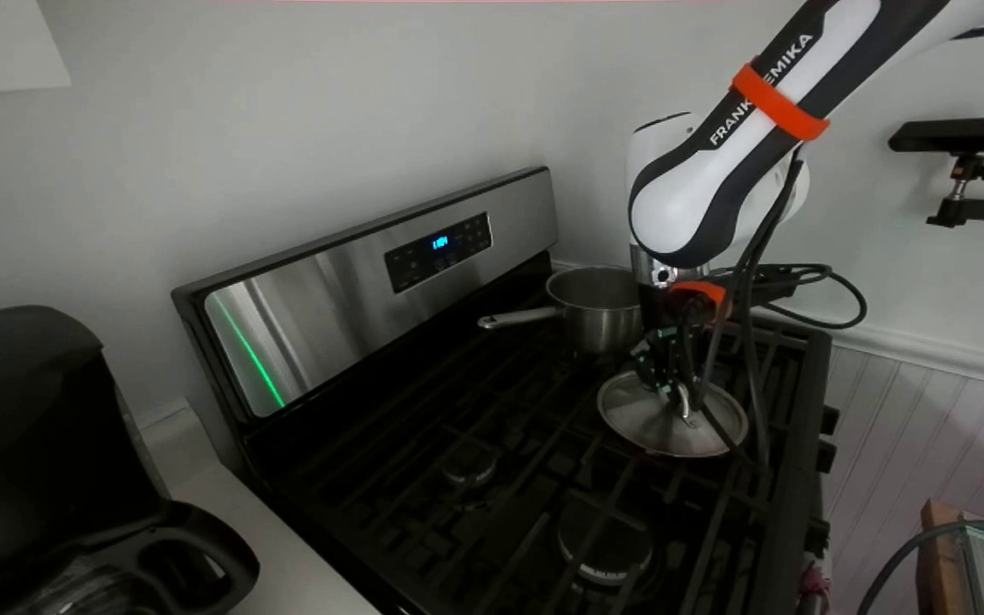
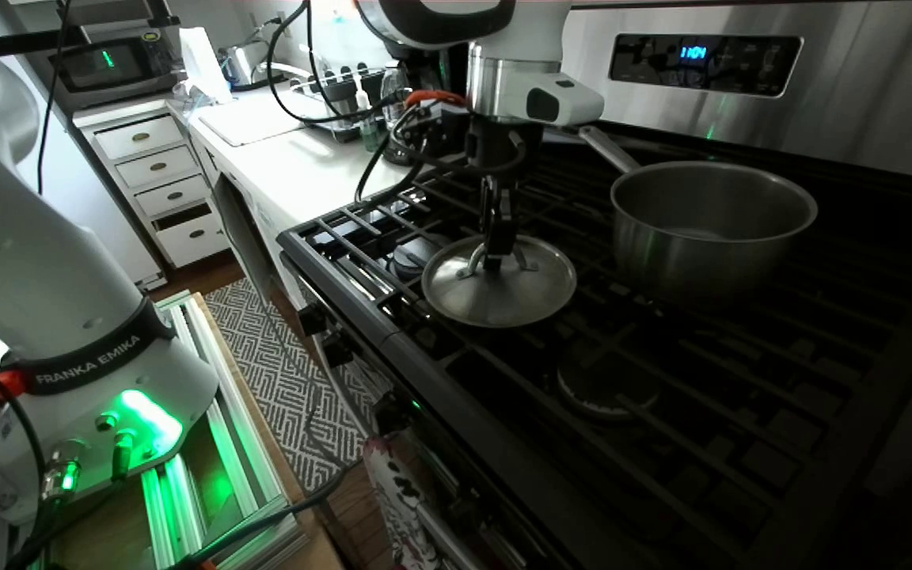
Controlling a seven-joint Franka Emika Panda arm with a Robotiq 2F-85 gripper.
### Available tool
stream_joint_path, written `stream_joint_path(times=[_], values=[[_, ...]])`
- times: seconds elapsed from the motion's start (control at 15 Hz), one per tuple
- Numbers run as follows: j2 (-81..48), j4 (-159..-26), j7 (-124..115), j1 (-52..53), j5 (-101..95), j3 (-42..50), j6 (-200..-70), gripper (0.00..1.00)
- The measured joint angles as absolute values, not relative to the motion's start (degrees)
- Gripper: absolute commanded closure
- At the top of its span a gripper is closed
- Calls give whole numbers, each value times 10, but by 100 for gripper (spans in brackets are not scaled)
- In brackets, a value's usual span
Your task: Put the silver lid on the pot and then move the pot to the bottom right stove plate
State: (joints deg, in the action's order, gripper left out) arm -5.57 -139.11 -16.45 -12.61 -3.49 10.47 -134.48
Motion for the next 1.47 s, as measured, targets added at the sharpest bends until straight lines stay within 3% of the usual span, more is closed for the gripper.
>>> stream_joint_path(times=[1.0, 1.4, 1.47], values=[[92, -1356, -165, -126, -36, 103, -1243, 98], [96, -1300, -171, -132, -35, 109, -1228, 98], [90, -1288, -176, -134, -35, 111, -1228, 91]])
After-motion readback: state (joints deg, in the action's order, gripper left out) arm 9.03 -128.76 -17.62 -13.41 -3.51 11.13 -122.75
